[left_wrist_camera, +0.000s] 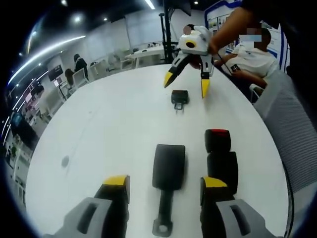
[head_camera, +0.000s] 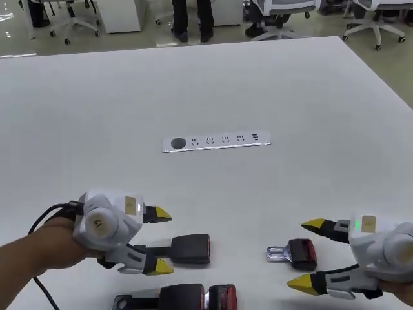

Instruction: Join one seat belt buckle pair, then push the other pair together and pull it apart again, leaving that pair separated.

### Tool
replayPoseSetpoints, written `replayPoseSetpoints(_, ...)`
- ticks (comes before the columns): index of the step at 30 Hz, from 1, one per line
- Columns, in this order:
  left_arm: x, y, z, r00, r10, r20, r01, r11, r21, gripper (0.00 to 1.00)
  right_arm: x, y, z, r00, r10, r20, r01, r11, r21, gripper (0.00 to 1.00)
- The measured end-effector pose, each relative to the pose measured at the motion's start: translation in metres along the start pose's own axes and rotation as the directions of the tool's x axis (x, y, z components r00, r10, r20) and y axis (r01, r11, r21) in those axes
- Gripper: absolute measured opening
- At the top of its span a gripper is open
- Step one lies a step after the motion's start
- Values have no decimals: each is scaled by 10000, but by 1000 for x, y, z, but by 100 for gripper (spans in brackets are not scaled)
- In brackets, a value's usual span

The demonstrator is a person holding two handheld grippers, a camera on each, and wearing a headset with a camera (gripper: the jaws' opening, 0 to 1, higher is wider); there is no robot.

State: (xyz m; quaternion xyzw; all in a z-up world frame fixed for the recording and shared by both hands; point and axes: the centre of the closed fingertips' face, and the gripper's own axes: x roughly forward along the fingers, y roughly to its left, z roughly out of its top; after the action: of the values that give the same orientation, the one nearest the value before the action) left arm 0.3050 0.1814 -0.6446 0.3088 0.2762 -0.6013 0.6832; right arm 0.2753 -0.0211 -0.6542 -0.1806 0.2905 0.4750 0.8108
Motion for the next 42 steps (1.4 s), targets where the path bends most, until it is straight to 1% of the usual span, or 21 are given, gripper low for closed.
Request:
replayPoseSetpoints(7, 19, 5, -3, 9994, -339, -42, 339, 9994, -95, 59, 8, -4, -10, 9979, 560, -316, -552, 9981, 271, 68)
replayPoseSetpoints(10, 27, 1, -7, 9976, -676, -125, 672, 9973, -294, 59, 9, -6, -14, 9960, 769, -454, -751, 9964, 392, 66)
replayPoseSetpoints(11, 28, -2, -6, 9965, -841, -42, 838, 9956, -426, 59, 9, -6, -15, 9953, 825, -511, -804, 9958, 429, 65)
replayPoseSetpoints(12, 29, -3, -6, 9957, -931, 13, 931, 9944, -493, 59, 9, -6, -19, 9932, 1011, -573, -977, 9935, 589, 65)
replayPoseSetpoints(14, 33, -1, -9, 9961, -876, -88, 872, 9952, -450, 59, 10, -5, -20, 9907, 1222, -598, -1183, 9909, 640, 61)
replayPoseSetpoints(15, 34, -1, -10, 9958, -910, -82, 905, 9945, -534, 58, 10, -6, -21, 9904, 1235, -625, -1201, 9912, 554, 60)
replayPoseSetpoints(17, 37, -4, -11, 9938, -1114, -2, 1111, 9911, -729, 57, 11, -8, -25, 9888, 1272, -774, -1240, 9913, 446, 61)
replayPoseSetpoints(20, 41, -4, -17, 9940, -1066, -255, 1053, 9933, -481, 57, 12, -11, -31, 9849, 1478, -903, -1432, 9881, 558, 60)
replayPoseSetpoints(22, 42, -5, -19, 9928, -1174, -229, 1158, 9913, -623, 54, 12, -10, -32, 9834, 1541, -956, -1508, 9877, 409, 58)
replayPoseSetpoints(23, 43, -6, -15, 9925, -1225, 0, 1223, 9915, -454, 54, 12, -10, -32, 9828, 1592, -940, -1562, 9870, 382, 58)
replayPoseSetpoints(24, 42, -6, -17, 9925, -1219, -110, 1212, 9912, -536, 54, 12, -9, -32, 9819, 1656, -920, -1631, 9860, 343, 57)
replayPoseSetpoints(25, 43, -5, -17, 9923, -1236, -101, 1229, 9910, -525, 54, 12, -10, -33, 9813, 1645, -998, -1634, 9864, 195, 55)
replayPoseSetpoints(26, 43, -5, -16, 9911, -1330, -105, 1323, 9901, -465, 53, 12, -13, -35, 9815, 1504, -1186, -1518, 9884, -27, 50)
replayPoseSetpoints(27, 43, -5, -16, 9908, -1351, -98, 1346, 9900, -413, 50, 12, -13, -35, 9814, 1469, -1232, -1484, 9889, -29, 43)
replayPoseSetpoints(28, 42, -5, -16, 9907, -1348, -171, 1344, 9907, -229, 46, 12, -8, -33, 9782, 1744, -1123, -1731, 9847, 219, 39)
replayPoseSetpoints(29, 42, -5, -16, 9912, -1314, -191, 1311, 9912, -160, 42, 12, -10, -33, 9797, 1660, -1122, -1650, 9861, 183, 39)
replayPoseSetpoints(30, 41, -7, -14, 9891, -1468, -142, 1465, 9890, -181, 40, 12, -9, -33, 9789, 1711, -1114, -1705, 9852, 153, 39)
replayPoseSetpoints(32, 41, -6, -14, 9881, -1526, -195, 1526, 9883, 3, 40, 12, -8, -31, 9783, 1734, -1135, -1735, 9848, 88, 38)
replayPoseSetpoints(34, 41, -6, -14, 9865, -1622, -241, 1625, 9867, 97, 39, 13, -10, -32, 9771, 1694, -1290, -1732, 9847, -184, 36)
replayPoseSetpoints(36, 42, -9, -15, 9834, -1789, -289, 1797, 9833, 274, 35, 13, -10, -33, 9763, 1707, -1327, -1751, 9843, -221, 36)
replayPoseSetpoints(42, 42, -12, -15, 9811, -1906, -330, 1918, 9806, 398, 34, 13, -9, -31, 9730, 1784, -1466, -1849, 9822, -319, 35)
